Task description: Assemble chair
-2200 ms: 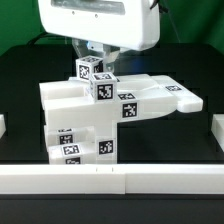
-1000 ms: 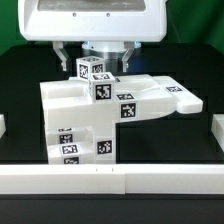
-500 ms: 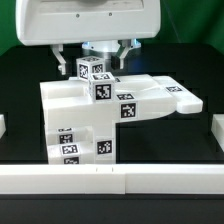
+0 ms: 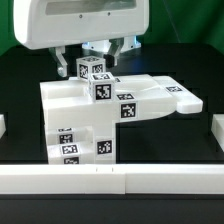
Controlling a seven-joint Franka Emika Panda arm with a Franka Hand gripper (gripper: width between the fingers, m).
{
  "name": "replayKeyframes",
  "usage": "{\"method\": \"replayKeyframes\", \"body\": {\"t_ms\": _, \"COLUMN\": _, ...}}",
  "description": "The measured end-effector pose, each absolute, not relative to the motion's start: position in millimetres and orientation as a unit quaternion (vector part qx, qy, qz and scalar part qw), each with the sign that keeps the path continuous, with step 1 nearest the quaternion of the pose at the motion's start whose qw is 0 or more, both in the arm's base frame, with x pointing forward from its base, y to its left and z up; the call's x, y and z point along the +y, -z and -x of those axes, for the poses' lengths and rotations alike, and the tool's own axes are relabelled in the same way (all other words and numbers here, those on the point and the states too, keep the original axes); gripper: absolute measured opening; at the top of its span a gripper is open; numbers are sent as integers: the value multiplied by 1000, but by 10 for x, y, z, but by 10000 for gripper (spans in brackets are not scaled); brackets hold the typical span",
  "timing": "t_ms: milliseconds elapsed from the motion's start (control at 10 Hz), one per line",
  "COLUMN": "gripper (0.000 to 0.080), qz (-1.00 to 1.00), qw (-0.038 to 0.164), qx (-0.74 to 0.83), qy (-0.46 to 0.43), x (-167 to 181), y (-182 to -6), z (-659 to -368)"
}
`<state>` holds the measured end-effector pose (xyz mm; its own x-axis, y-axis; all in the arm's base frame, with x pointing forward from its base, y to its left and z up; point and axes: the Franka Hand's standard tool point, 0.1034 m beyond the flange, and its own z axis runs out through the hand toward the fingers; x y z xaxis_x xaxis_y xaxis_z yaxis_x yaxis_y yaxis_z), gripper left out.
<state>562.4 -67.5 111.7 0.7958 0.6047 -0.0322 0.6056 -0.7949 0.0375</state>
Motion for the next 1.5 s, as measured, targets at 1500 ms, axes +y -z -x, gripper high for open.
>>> {"method": "replayKeyframes", "body": {"t_ms": 1500, "gripper": 282, "qz": -991, "qw": 10, "qx": -131, "qy": -1, "x": -657, "y": -1103, "z": -5610}}
